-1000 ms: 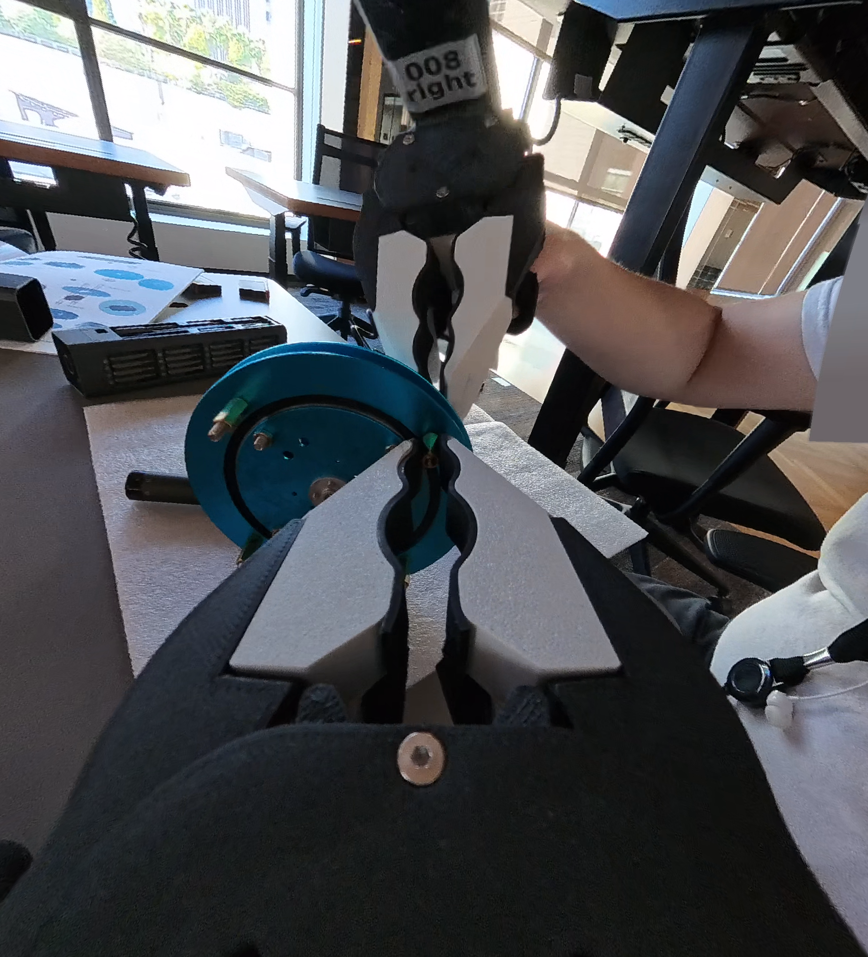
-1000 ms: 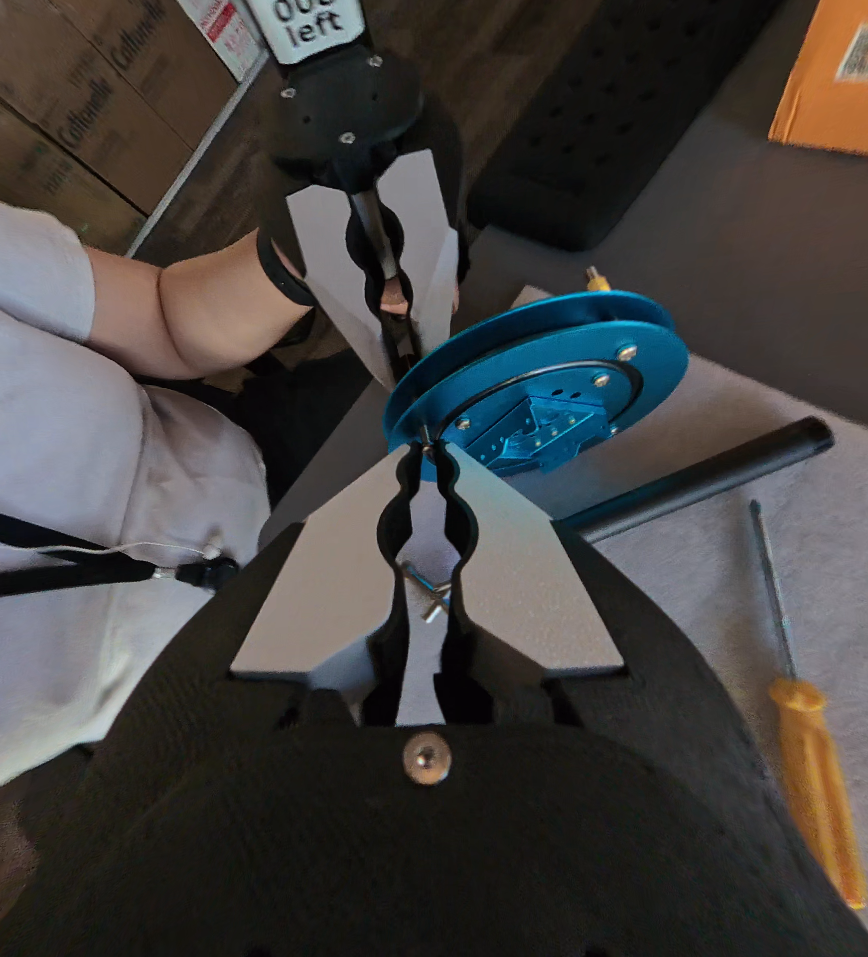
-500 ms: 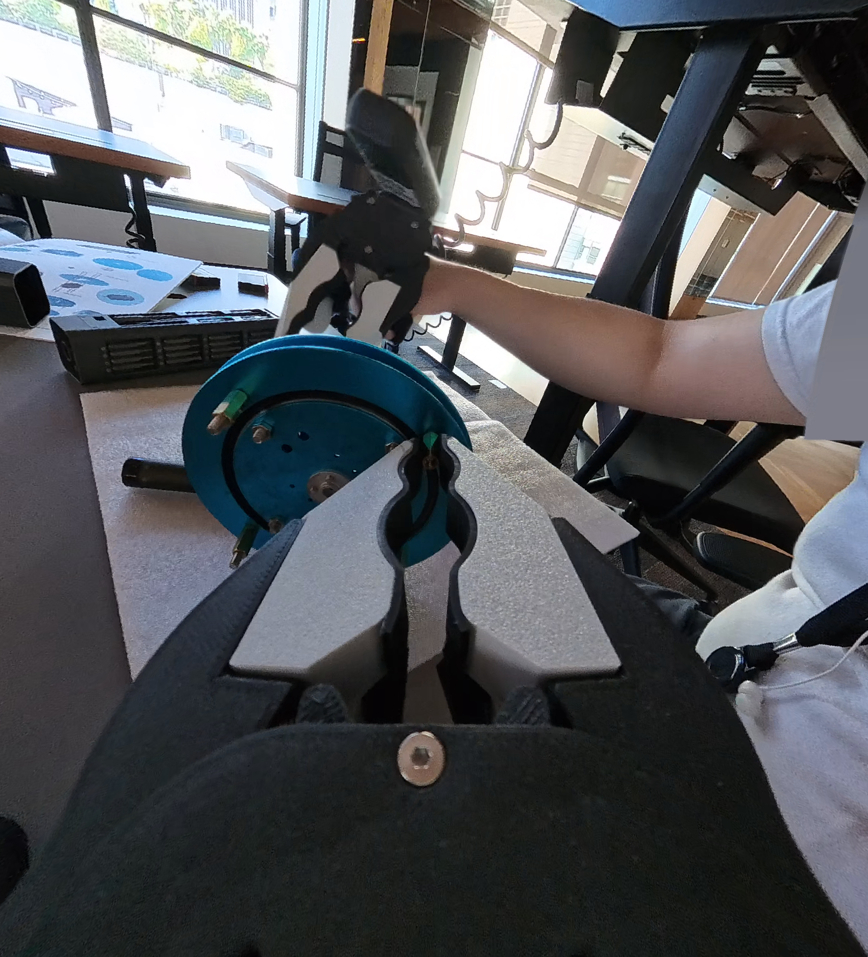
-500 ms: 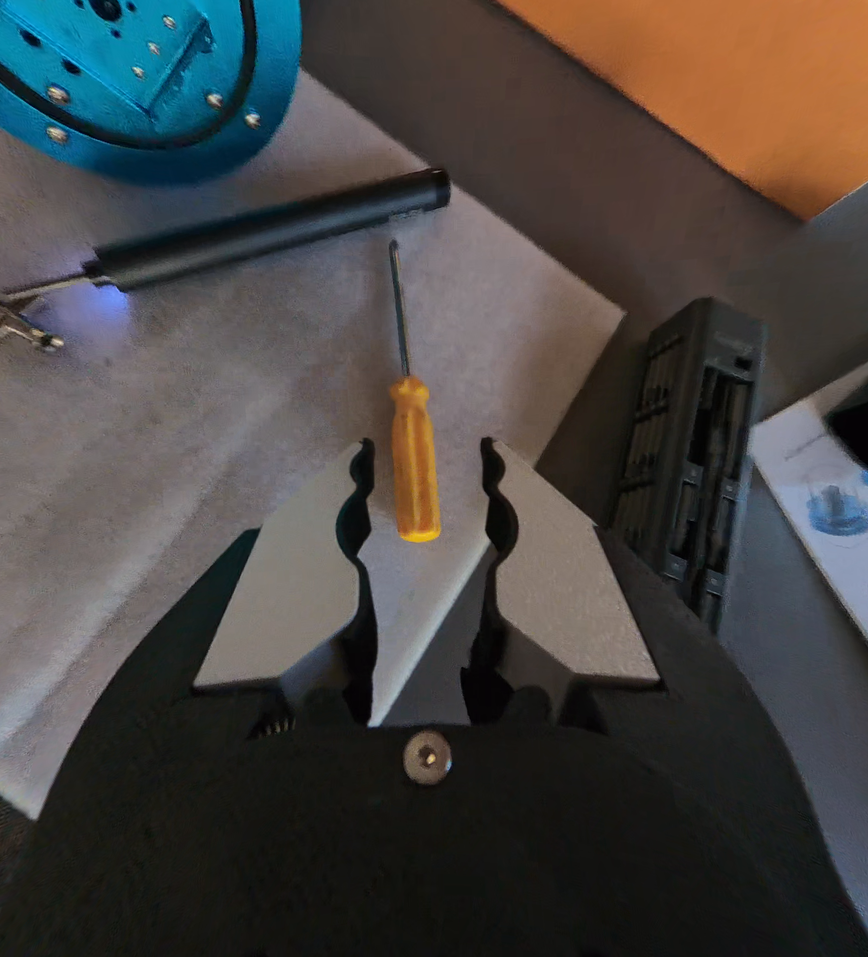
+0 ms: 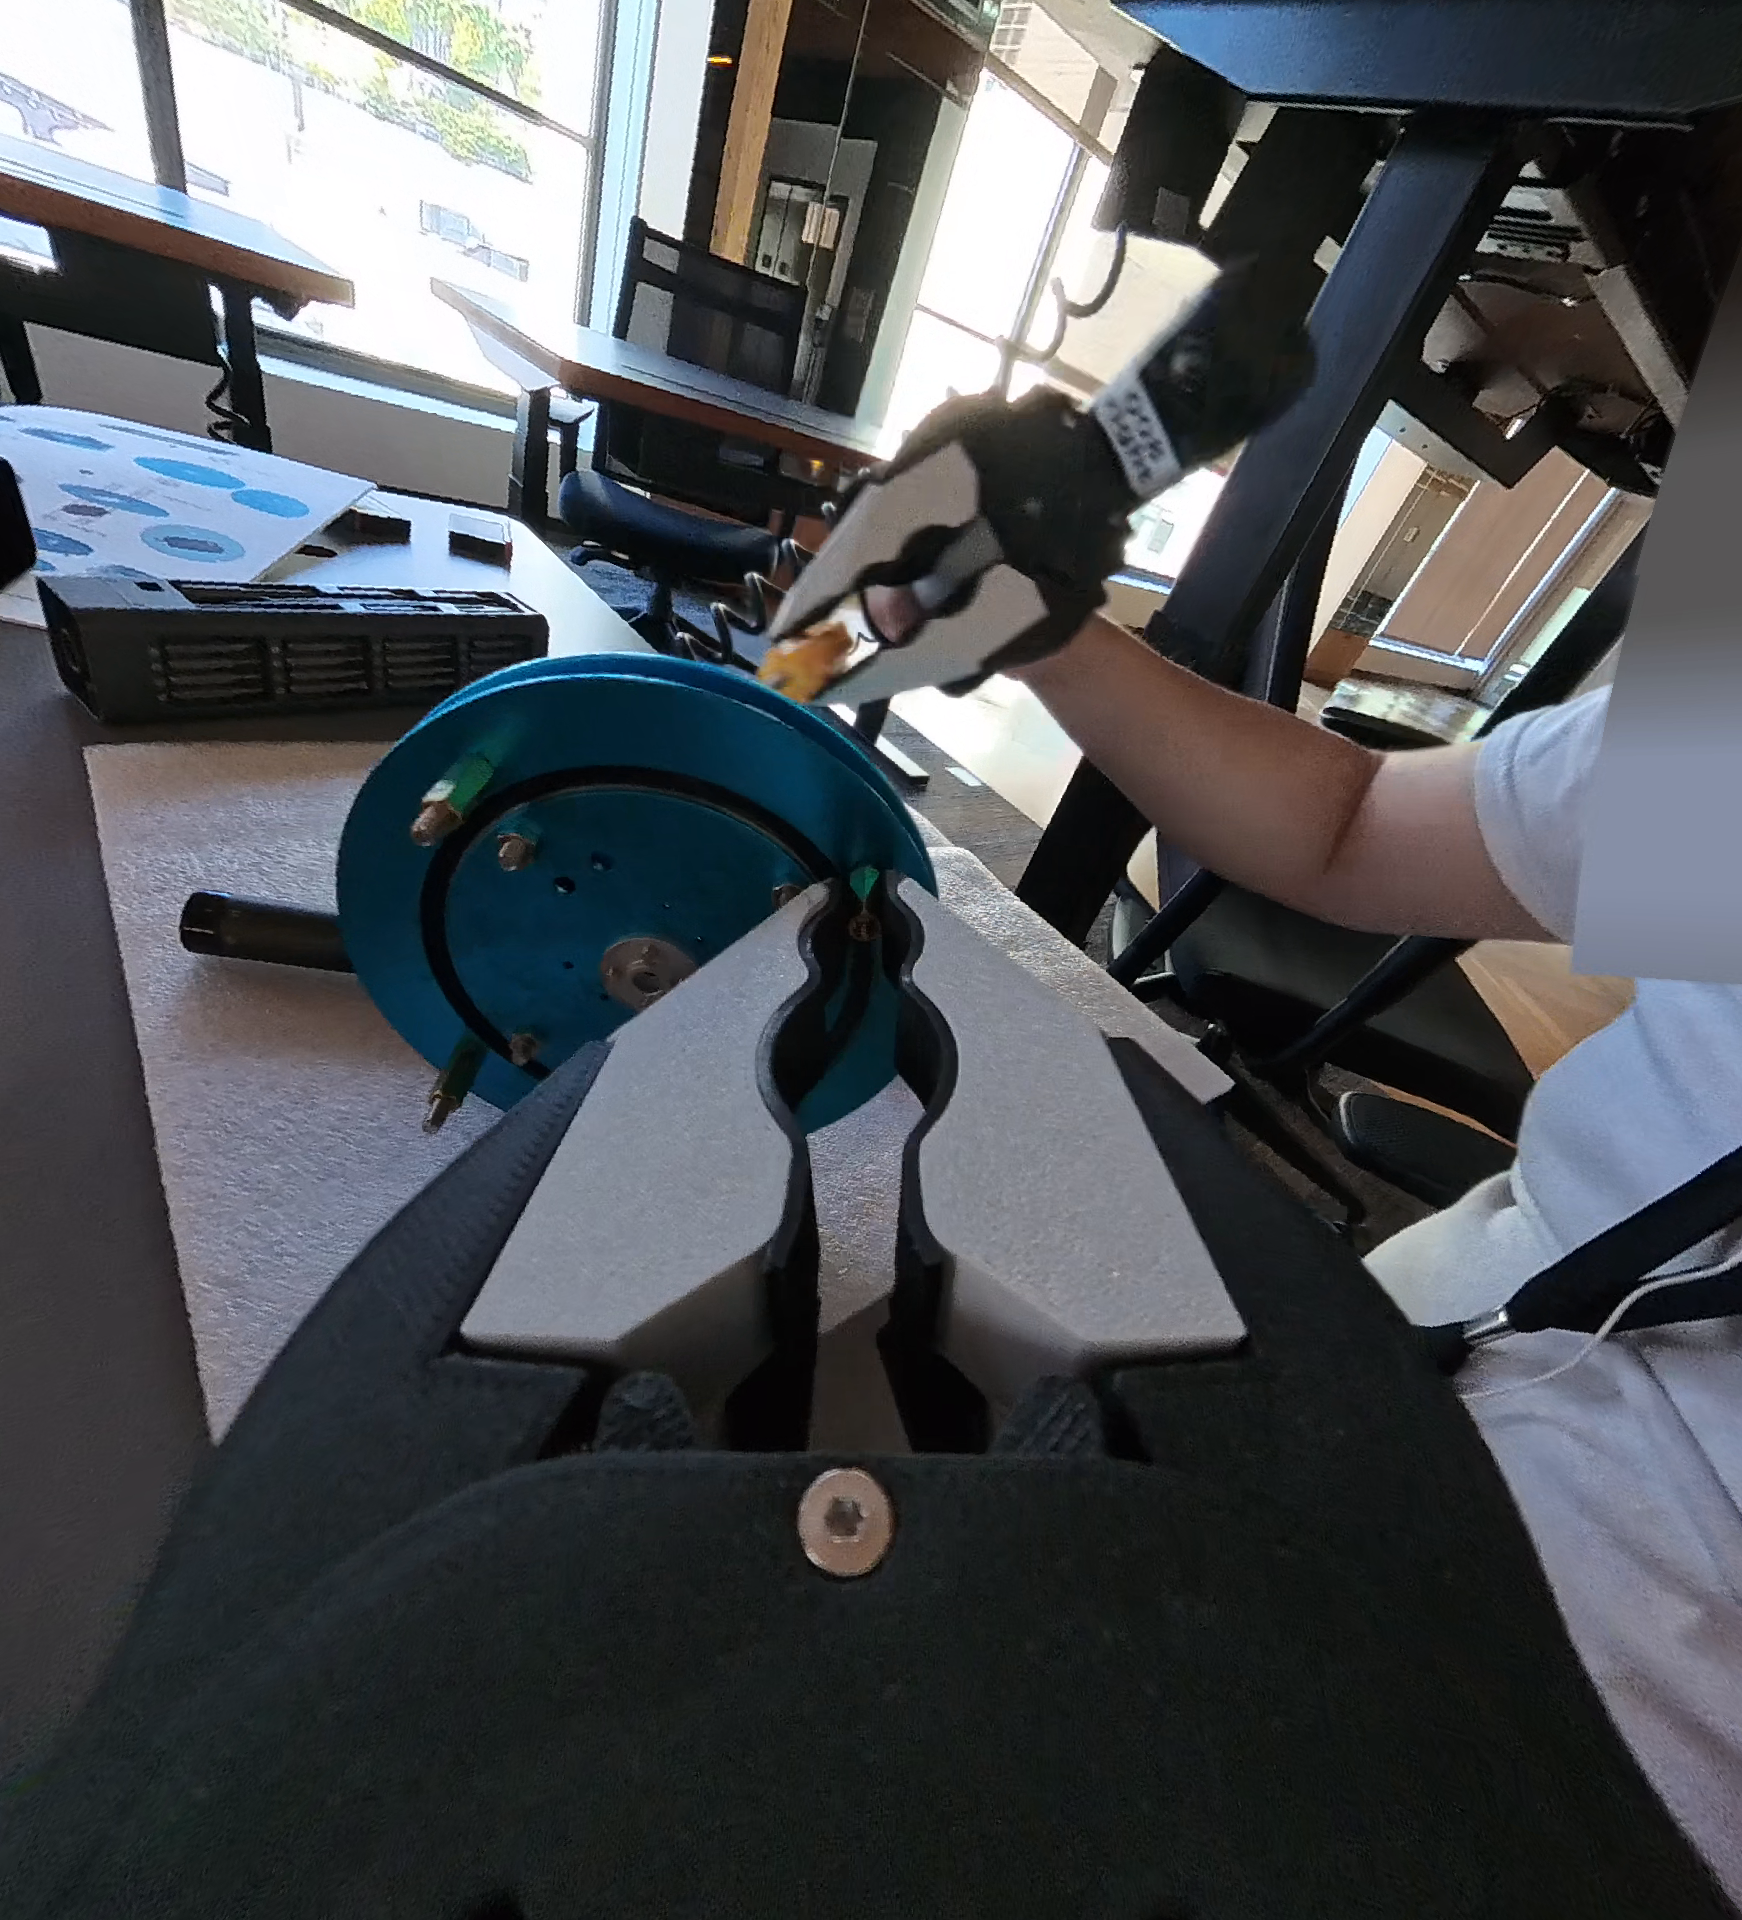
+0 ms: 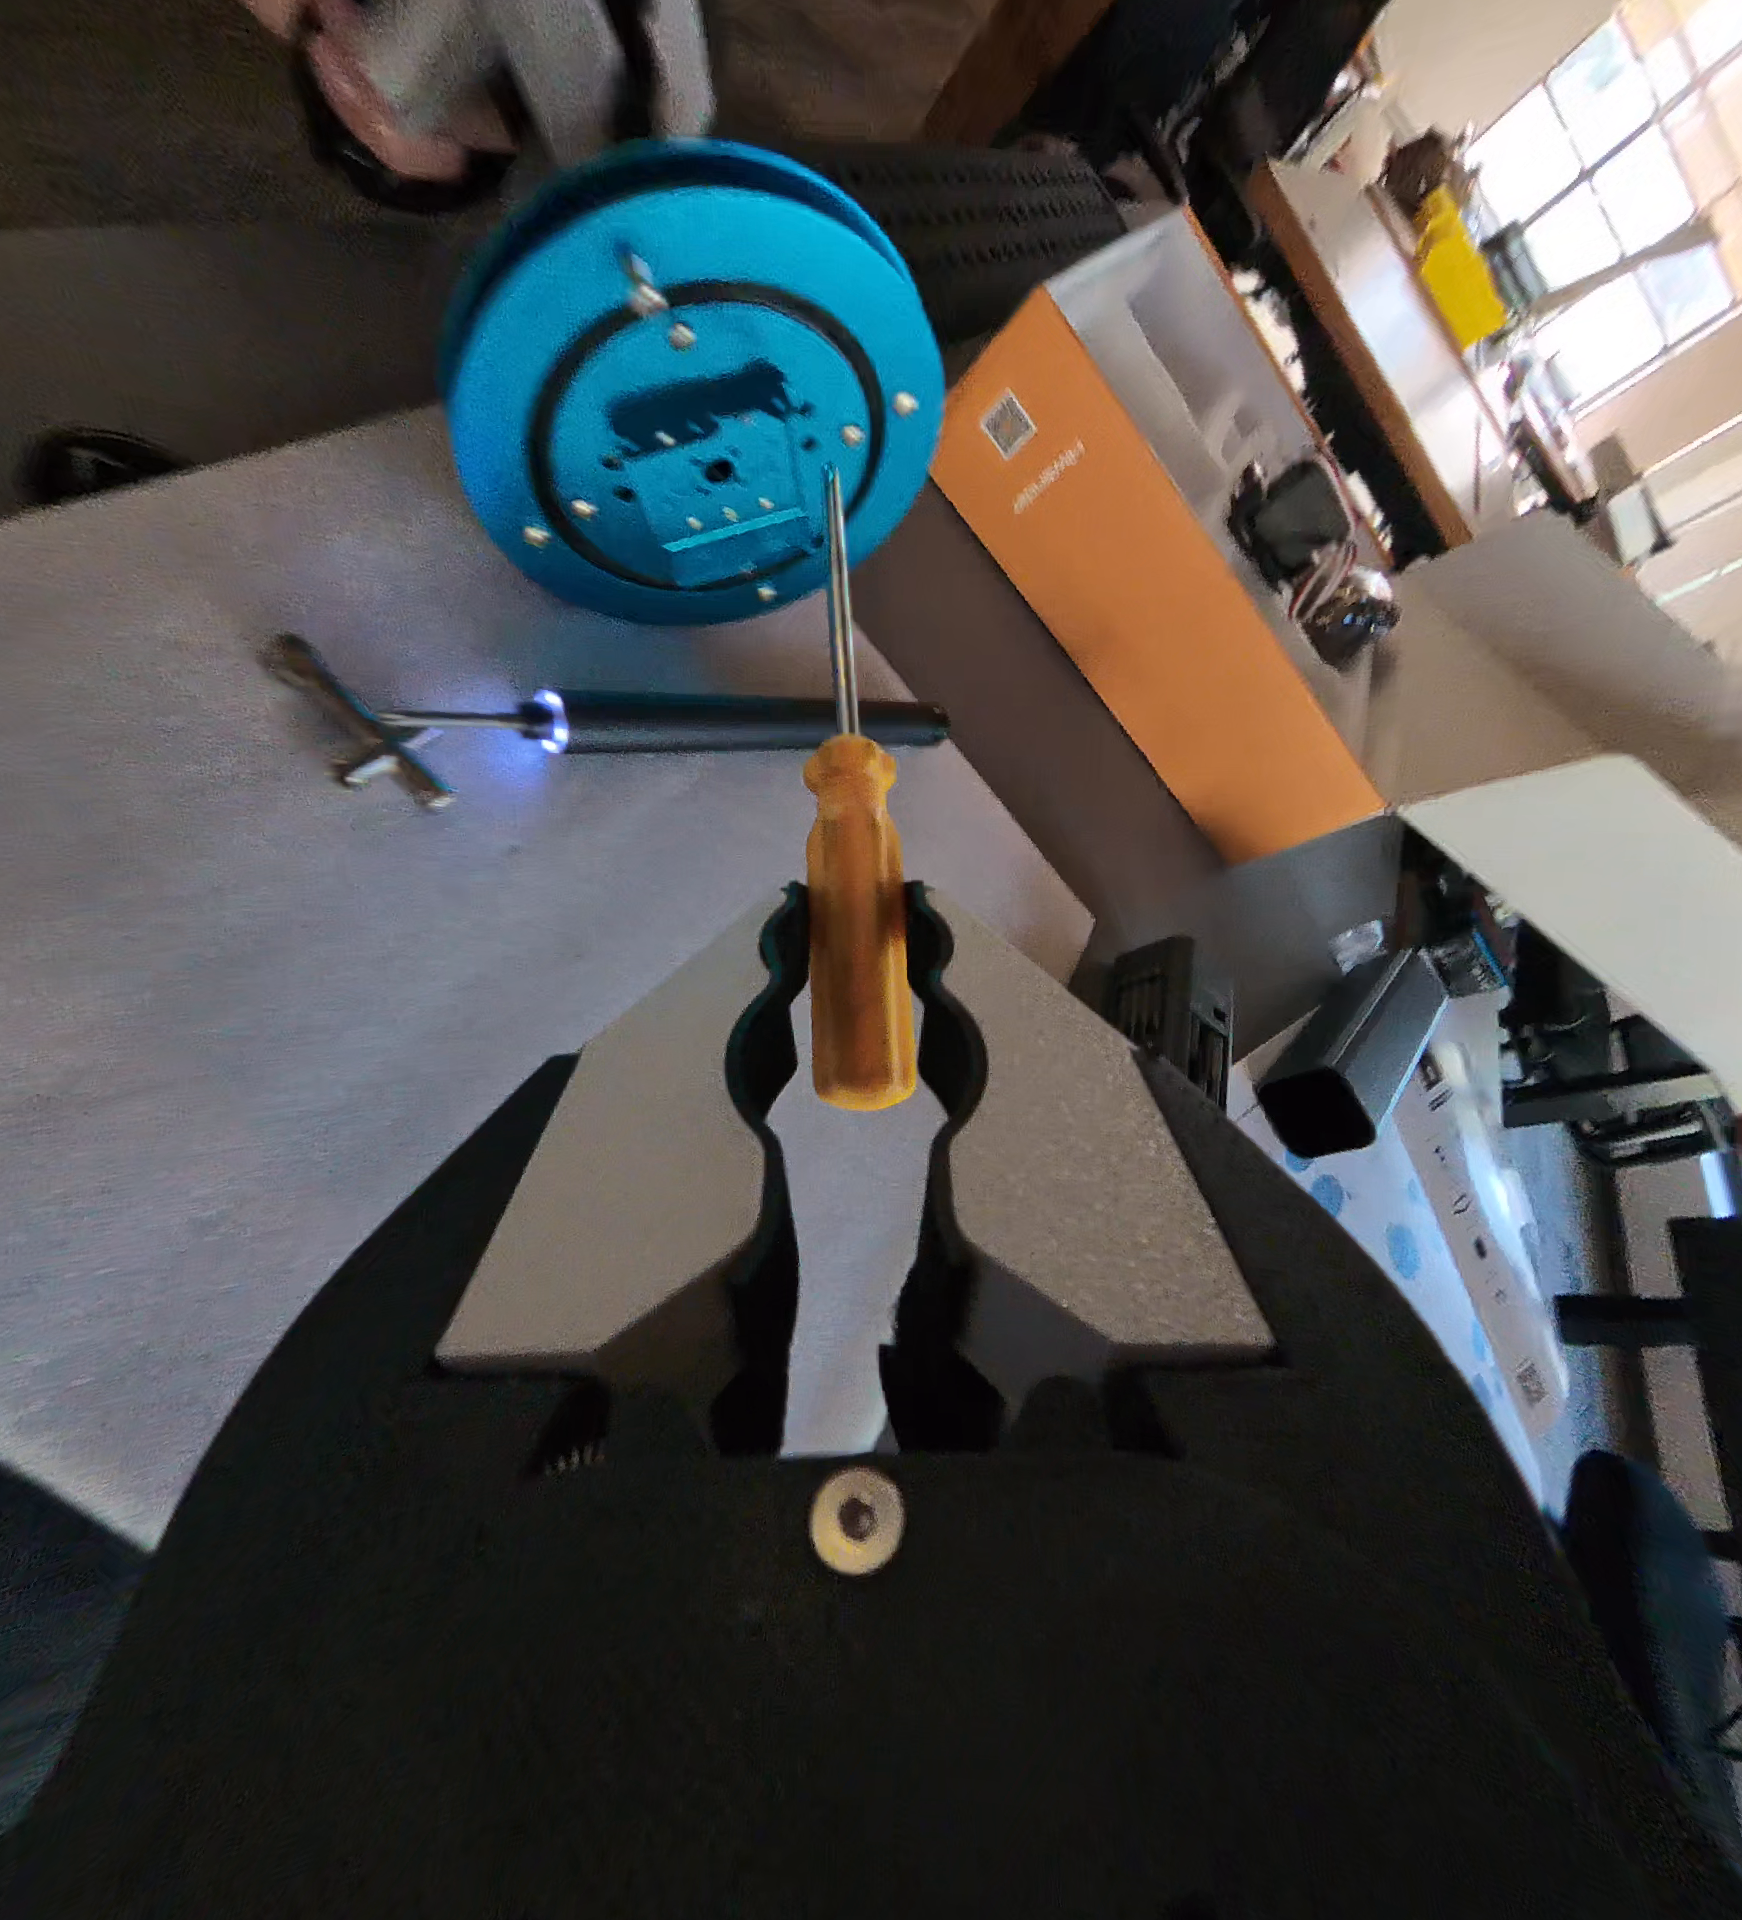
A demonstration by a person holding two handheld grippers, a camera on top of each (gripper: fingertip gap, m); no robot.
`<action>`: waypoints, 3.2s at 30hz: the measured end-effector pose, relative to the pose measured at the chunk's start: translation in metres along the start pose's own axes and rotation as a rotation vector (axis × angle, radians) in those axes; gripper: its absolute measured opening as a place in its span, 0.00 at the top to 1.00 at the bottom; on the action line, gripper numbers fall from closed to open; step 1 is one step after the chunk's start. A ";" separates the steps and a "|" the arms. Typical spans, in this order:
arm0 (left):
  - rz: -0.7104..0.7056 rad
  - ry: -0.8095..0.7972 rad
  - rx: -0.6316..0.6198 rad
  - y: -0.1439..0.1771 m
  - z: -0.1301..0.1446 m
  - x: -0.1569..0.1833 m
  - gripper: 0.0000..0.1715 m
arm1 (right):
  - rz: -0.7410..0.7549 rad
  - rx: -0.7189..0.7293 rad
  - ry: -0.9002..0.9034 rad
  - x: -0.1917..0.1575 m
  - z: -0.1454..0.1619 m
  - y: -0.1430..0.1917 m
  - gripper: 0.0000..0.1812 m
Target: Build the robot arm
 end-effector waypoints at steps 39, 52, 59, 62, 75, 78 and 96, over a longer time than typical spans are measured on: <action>0.019 -0.021 -0.013 0.002 0.002 0.002 0.98 | -0.034 0.084 0.113 -0.023 -0.025 0.011 0.91; 0.026 -0.020 -0.009 0.003 0.003 0.002 0.98 | -0.009 0.083 0.137 -0.022 -0.027 0.014 0.91; 0.038 -0.018 -0.015 0.003 0.004 0.004 0.98 | 0.007 0.083 0.173 -0.021 -0.028 0.013 0.91; 0.043 -0.017 -0.018 0.003 0.004 0.003 0.98 | 0.015 0.091 0.226 -0.019 -0.031 0.014 0.91; 0.057 0.067 0.005 0.003 0.003 0.002 0.98 | 0.468 -0.024 0.878 -0.010 -0.049 0.018 0.91; 0.051 0.099 0.015 0.004 0.001 -0.001 0.98 | 0.527 -0.019 0.918 -0.017 -0.051 0.019 0.91; 0.004 -0.075 -0.054 0.001 0.005 0.005 0.98 | -0.028 -0.138 0.139 -0.020 -0.042 0.021 0.91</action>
Point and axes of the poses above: each gripper's, where its closed fingertips meet, y back along the fingers, z out of its underside, x = y × z across the jaws, the point moved 2 cm from there along y, back along the fingers, and after that the axes turned 3 degrees about z, right-handed, at the moved point
